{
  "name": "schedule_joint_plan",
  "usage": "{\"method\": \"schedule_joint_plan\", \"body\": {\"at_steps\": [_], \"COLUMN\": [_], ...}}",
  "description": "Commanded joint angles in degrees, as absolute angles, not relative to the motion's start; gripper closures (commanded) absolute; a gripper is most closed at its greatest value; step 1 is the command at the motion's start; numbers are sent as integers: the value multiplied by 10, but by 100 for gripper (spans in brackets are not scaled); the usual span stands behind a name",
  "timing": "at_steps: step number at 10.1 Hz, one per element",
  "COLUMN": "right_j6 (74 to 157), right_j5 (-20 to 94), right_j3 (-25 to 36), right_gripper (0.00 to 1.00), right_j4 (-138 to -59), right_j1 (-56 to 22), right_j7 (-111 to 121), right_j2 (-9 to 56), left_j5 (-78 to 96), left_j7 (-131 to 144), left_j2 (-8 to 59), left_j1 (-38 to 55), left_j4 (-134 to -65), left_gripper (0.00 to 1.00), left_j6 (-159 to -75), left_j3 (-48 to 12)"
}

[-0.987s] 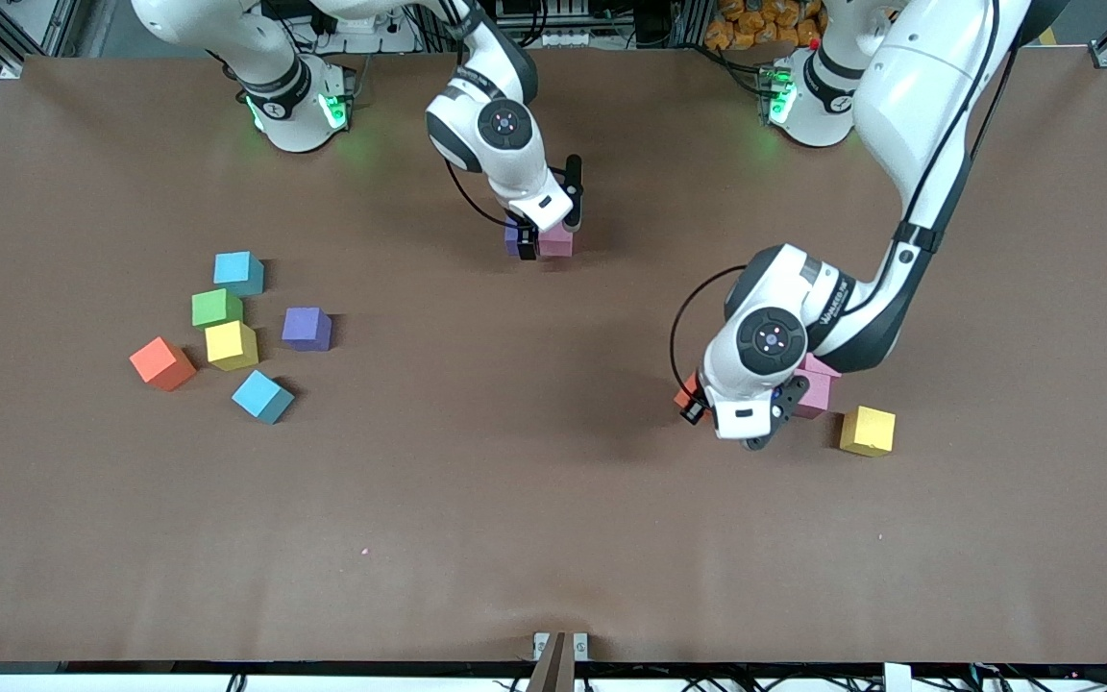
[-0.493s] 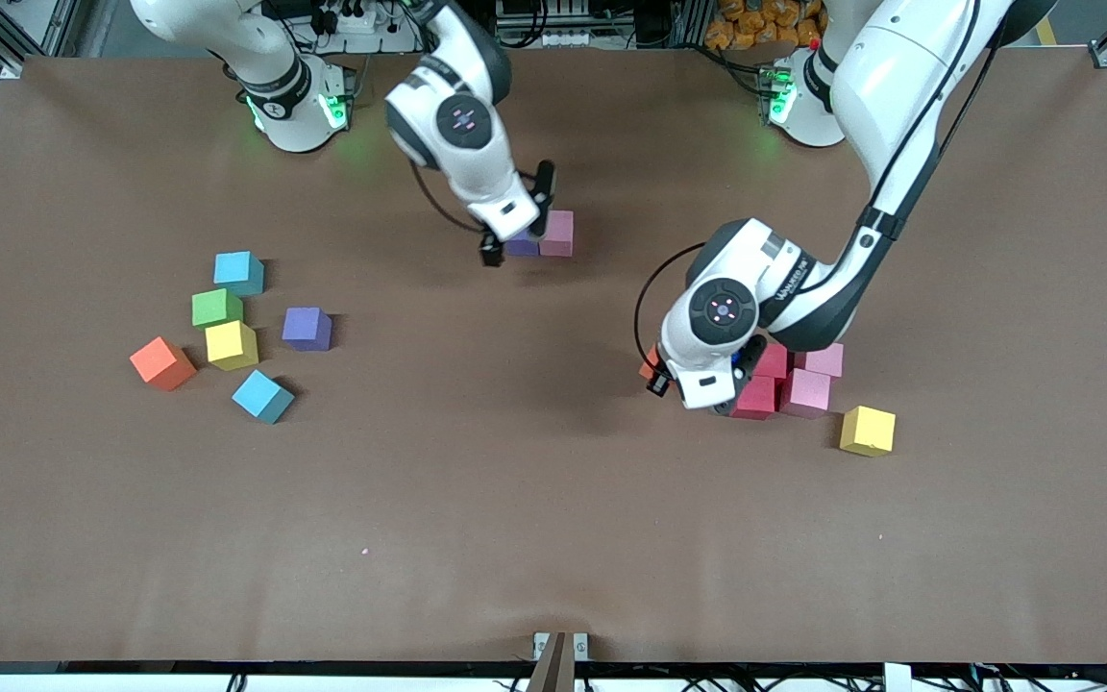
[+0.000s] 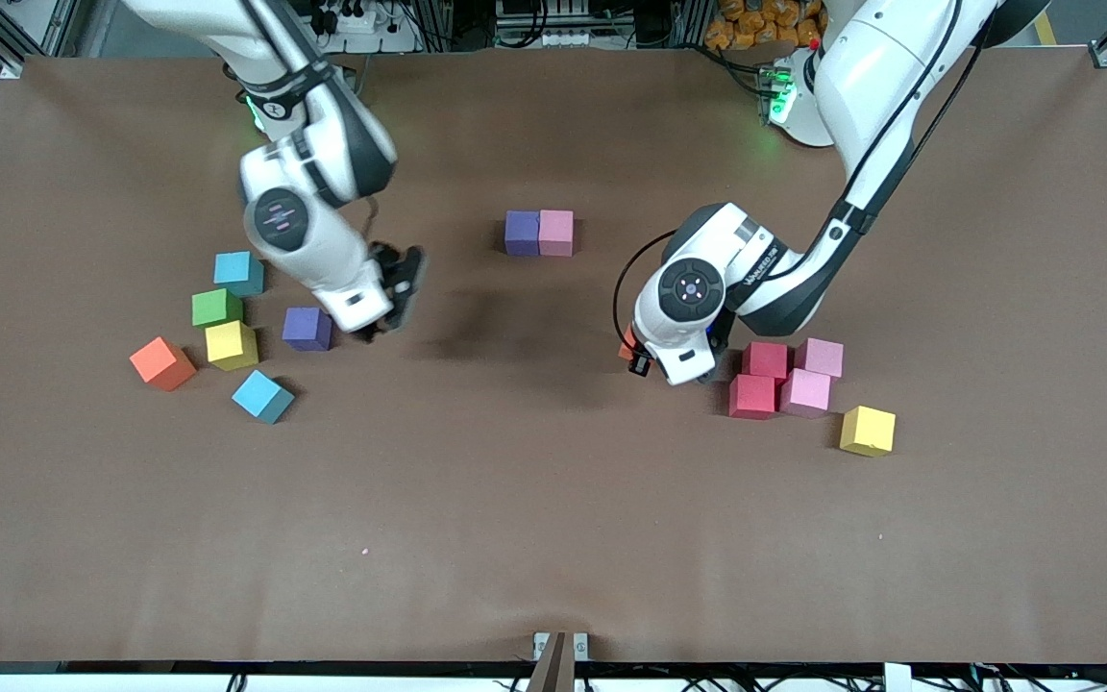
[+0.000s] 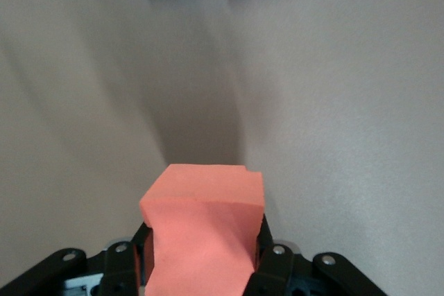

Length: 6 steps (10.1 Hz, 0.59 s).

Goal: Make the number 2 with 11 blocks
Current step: 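Grasp another blue cube with the right gripper while the left gripper carries orange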

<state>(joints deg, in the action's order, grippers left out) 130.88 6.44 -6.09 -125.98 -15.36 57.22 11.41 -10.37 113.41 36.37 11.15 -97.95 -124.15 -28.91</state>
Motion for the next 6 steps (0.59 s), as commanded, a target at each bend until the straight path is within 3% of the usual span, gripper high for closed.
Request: {"method": "schedule_joint_plan", "body": {"at_steps": [1,4,6], "right_j6": [1312,1347,1389], "right_j5": [60,58,55], "right_j3": [-72,-72,-71], "right_gripper": [0,0,0], "right_j4": [-1288,-1358,-1385], "right_j1": [-93,-82,-70], "right_j7": [661,714,779], "right_j2": [101,58,58], "left_j5": [-90,-26,-15], "left_j7": [1163,1165,1194], "left_j2": [302,296,296], "left_j1": [89,58,61], "left_j4": [-1082,-1086,-1106], "left_gripper": [50,50,51], "left_j6": [-1309,-1310,-1353], "left_j3": [-294,-322,-328]}}
